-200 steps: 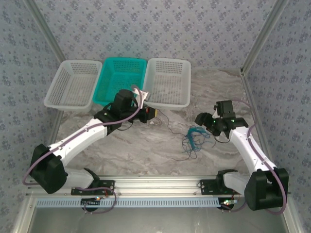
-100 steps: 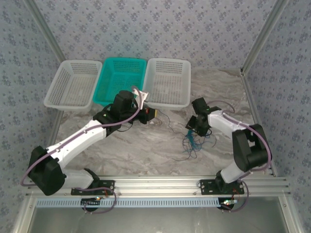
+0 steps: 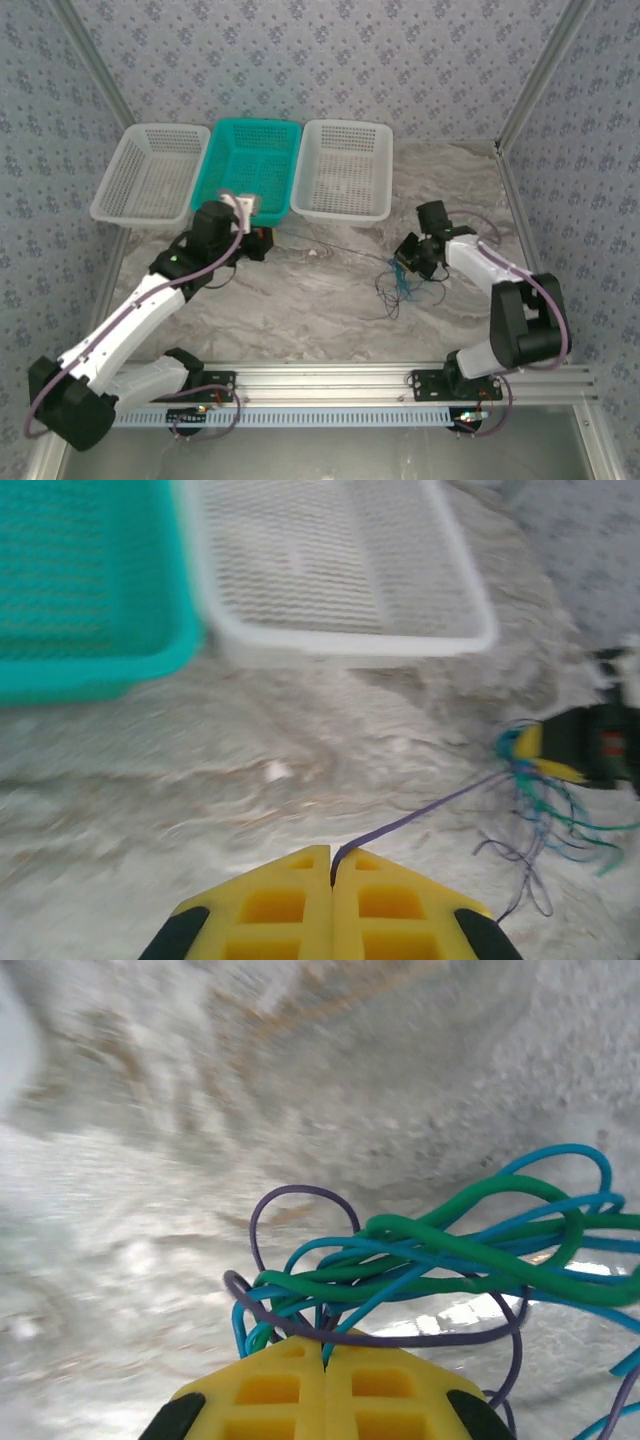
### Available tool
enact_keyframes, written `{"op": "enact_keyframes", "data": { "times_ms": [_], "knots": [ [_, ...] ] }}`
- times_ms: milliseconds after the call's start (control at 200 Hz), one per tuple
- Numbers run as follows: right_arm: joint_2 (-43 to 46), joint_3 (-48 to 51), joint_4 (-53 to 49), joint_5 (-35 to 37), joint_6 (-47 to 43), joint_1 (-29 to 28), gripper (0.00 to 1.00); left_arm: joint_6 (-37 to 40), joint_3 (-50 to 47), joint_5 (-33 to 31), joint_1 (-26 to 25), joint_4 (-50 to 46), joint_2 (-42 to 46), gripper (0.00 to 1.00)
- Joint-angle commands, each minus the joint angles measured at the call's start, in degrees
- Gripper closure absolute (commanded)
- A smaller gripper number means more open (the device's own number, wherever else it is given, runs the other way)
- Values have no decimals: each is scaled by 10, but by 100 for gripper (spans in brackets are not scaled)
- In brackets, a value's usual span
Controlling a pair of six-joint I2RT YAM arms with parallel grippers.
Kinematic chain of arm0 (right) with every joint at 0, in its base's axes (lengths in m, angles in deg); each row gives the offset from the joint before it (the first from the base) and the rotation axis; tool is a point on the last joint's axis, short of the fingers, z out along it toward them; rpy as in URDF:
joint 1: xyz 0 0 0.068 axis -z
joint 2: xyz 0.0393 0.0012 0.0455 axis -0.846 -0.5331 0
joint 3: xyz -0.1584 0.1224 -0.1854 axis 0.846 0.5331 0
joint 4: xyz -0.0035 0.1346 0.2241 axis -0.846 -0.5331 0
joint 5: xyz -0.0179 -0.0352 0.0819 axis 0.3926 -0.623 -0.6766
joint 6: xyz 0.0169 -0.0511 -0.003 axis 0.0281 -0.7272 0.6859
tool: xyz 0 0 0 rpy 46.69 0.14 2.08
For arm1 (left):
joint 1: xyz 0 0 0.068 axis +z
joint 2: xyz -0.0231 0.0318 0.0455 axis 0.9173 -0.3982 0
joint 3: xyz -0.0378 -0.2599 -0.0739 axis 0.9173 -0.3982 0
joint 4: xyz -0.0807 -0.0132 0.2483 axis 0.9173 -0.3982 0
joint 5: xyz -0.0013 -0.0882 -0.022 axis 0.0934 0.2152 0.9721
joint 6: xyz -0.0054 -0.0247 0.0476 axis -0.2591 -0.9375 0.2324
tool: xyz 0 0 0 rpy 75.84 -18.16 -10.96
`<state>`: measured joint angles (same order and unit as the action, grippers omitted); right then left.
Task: Untangle the cables
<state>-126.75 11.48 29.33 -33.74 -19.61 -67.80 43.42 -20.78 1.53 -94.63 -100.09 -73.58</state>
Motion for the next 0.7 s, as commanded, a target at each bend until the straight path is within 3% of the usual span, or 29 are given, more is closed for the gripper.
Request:
{"op": "enact_keyframes", "data": {
  "times_ms": [0,100,180,290,395,450,525,630,695],
  "knots": [
    [11,39,-63,65,-46,94,100,-53,-12,-63,127,5,87,100],
    [25,51,-61,21,-56,163,100,-78,-35,4,215,-6,110,100],
    [34,54,-56,-16,-59,209,100,-88,-47,35,253,-11,120,100],
    [52,48,-28,-74,-71,233,100,-90,-58,68,263,8,121,100],
    [74,42,20,-160,-91,209,100,-96,-86,179,258,98,107,99],
    [86,29,26,-173,-105,190,100,-99,-99,218,236,152,98,90],
    [106,0,8,-169,-120,160,100,-63,-95,215,172,173,85,72],
    [127,-54,-28,-143,-180,108,100,61,-63,181,38,172,57,46],
    [131,-88,-49,-125,-200,76,100,131,-42,164,-38,175,30,41]
  ]
}}
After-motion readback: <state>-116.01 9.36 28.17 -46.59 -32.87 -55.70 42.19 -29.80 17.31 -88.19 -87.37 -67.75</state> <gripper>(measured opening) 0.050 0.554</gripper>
